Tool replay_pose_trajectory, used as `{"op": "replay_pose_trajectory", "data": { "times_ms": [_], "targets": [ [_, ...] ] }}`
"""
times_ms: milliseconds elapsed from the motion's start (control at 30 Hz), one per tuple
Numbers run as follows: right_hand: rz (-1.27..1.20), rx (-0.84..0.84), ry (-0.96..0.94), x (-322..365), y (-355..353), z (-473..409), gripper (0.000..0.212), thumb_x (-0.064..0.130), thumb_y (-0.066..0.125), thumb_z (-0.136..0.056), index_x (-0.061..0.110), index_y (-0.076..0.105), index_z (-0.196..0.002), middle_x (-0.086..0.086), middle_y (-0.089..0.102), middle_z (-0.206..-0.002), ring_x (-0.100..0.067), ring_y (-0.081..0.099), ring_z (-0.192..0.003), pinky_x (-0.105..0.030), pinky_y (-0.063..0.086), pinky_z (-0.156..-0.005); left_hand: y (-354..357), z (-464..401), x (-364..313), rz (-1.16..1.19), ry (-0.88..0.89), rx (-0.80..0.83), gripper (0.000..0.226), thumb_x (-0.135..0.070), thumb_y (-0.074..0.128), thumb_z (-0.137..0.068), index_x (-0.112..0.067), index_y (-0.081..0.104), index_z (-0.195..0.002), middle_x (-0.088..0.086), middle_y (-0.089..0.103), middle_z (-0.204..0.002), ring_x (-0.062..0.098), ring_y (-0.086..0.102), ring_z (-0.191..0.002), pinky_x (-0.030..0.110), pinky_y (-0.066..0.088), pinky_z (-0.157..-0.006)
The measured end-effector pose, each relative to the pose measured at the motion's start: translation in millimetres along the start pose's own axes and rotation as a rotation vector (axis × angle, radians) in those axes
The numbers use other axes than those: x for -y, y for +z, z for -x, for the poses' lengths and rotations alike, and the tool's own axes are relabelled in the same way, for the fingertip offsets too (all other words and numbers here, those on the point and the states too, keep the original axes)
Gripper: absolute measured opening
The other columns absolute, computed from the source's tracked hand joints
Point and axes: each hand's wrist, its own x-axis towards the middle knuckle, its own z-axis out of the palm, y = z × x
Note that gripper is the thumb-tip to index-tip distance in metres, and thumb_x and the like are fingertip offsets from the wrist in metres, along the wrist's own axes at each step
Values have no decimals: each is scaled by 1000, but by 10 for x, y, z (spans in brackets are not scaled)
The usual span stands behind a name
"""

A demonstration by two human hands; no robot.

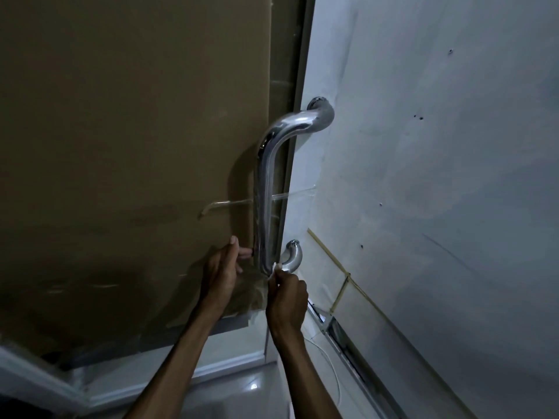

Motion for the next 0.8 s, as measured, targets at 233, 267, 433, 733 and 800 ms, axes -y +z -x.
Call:
{"op": "replay_pose_trajectory", "data": {
  "times_ms": [233, 267, 433, 733, 800],
  "targets": [
    [-319, 63, 126, 260, 117, 3, 25, 21, 68, -98, 21, 76, -75, 7, 70, -66, -9, 69, -63, -29, 62, -64, 15, -28, 59, -30, 1, -15, 54, -64, 40, -98, -30, 77, -80, -8, 77, -84, 19, 64, -72, 41, 53, -77],
    [-397, 78, 161, 318, 79, -53, 23, 21, 70, -96, 23, 77, -74, 4, 74, -70, -16, 73, -69, -38, 65, -69, 7, -31, 69, -35, 12, -18, 53, -64, 40, -98, -31, 78, -80, -6, 77, -83, 18, 65, -73, 39, 52, -77],
    [-562, 91, 194, 420, -45, -115, 13, 24, 72, -97, 31, 82, -92, 5, 80, -85, -15, 76, -83, -39, 65, -80, 4, 57, -11, -12, 15, -2, 51, -60, 39, -99, -34, 79, -80, -1, 75, -80, 16, 68, -80, 30, 48, -75],
    [-584, 11, 197, 542, -42, -56, 18, 22, 70, -98, 23, 81, -112, 10, 80, -89, -5, 75, -82, -37, 64, -84, -43, 72, -19, -14, -5, 20, 45, -51, 45, -107, -40, 80, -81, -4, 78, -85, 17, 71, -85, 39, 55, -83],
    [-569, 6, 190, 529, -21, -9, 16, 20, 69, -99, 24, 83, -106, 7, 80, -87, -12, 76, -81, -42, 65, -81, -51, 78, -25, -22, 0, 35, 48, -53, 44, -106, -34, 81, -83, -5, 79, -87, 18, 72, -86, 43, 56, -84]
  ]
}}
